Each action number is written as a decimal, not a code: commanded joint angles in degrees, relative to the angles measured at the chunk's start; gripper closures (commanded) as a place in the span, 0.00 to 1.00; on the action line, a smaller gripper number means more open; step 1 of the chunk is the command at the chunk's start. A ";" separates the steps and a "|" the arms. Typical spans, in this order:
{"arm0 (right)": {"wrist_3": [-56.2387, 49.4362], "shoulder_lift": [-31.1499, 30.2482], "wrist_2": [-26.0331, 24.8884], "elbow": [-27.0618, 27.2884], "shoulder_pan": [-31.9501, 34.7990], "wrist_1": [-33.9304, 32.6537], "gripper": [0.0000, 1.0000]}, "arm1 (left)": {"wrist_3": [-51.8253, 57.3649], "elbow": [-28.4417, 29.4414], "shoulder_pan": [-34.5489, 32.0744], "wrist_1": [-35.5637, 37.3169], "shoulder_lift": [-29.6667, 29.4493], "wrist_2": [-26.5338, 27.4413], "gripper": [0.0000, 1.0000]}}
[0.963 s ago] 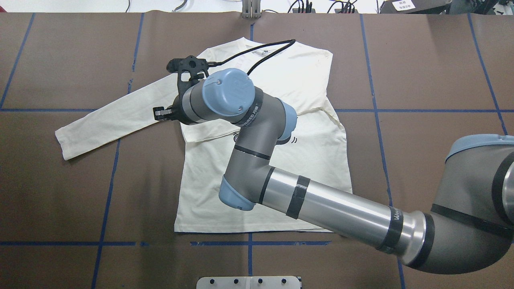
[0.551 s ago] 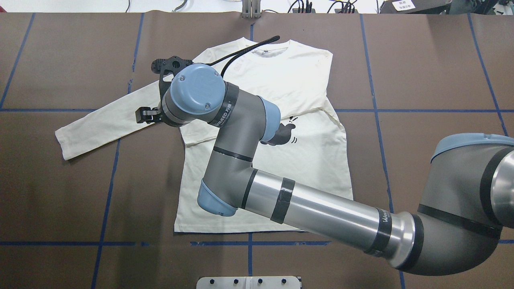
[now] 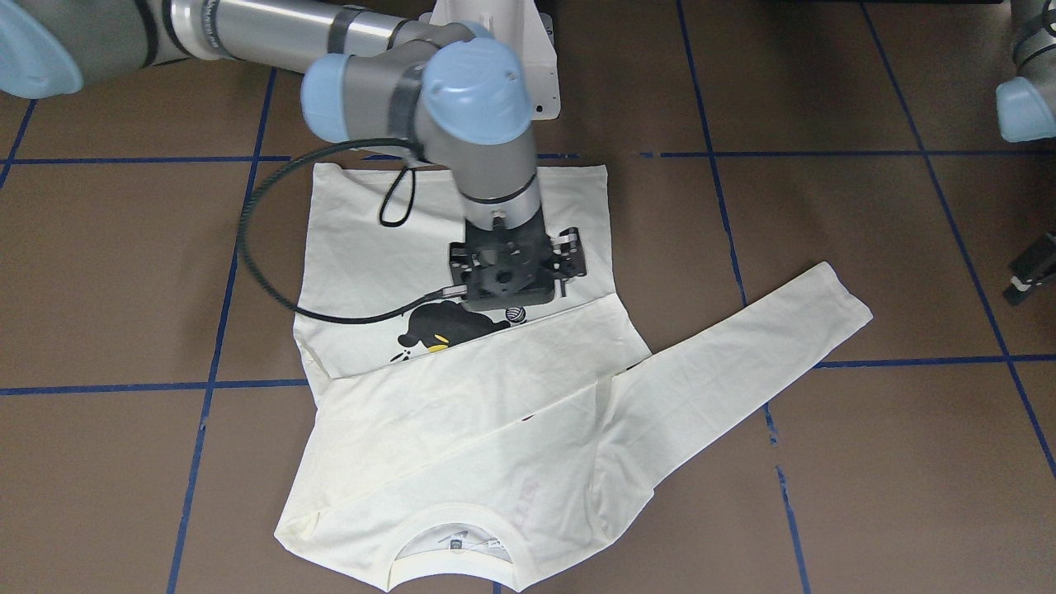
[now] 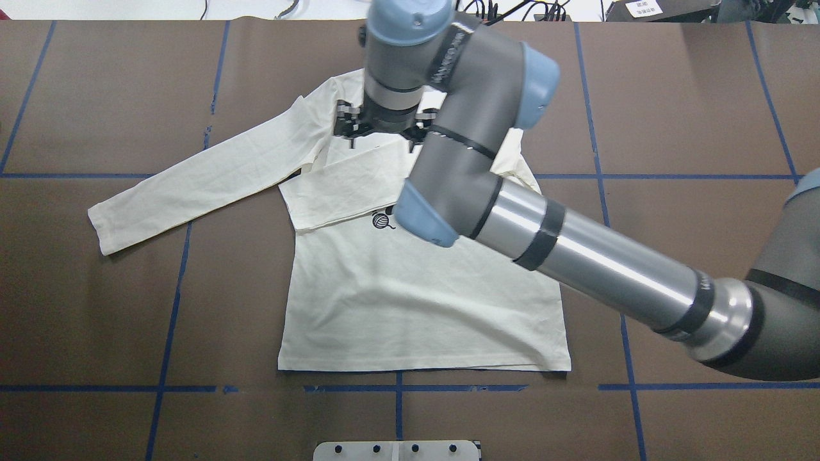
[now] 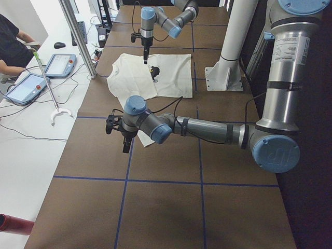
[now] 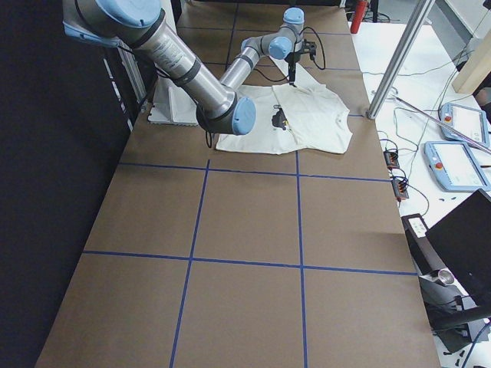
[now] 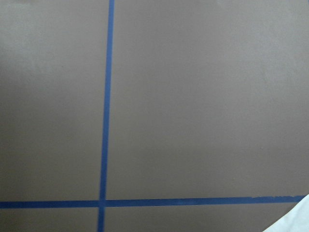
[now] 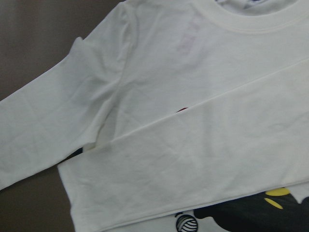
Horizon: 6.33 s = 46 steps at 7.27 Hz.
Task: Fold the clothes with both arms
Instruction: 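Open the right gripper and withdraw it while the left arm approaches the other cuff, then grasp the other sleeve cuff with the left gripper, then fold the held sleeve across the shirt front with the left gripper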
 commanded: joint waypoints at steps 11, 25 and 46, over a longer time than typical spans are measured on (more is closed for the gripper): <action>-25.83 -23.28 11.40 6.43 17.13 -0.79 0.00 | -34.77 2.45 24.87 -6.87 1.84 16.94 0.11; -25.75 -23.46 11.40 6.43 16.86 -0.88 0.00 | -36.26 0.00 25.66 -6.43 1.84 16.76 1.00; -29.62 -42.37 14.21 12.40 23.19 4.75 0.00 | -55.86 40.60 50.26 -6.60 -68.91 33.20 0.00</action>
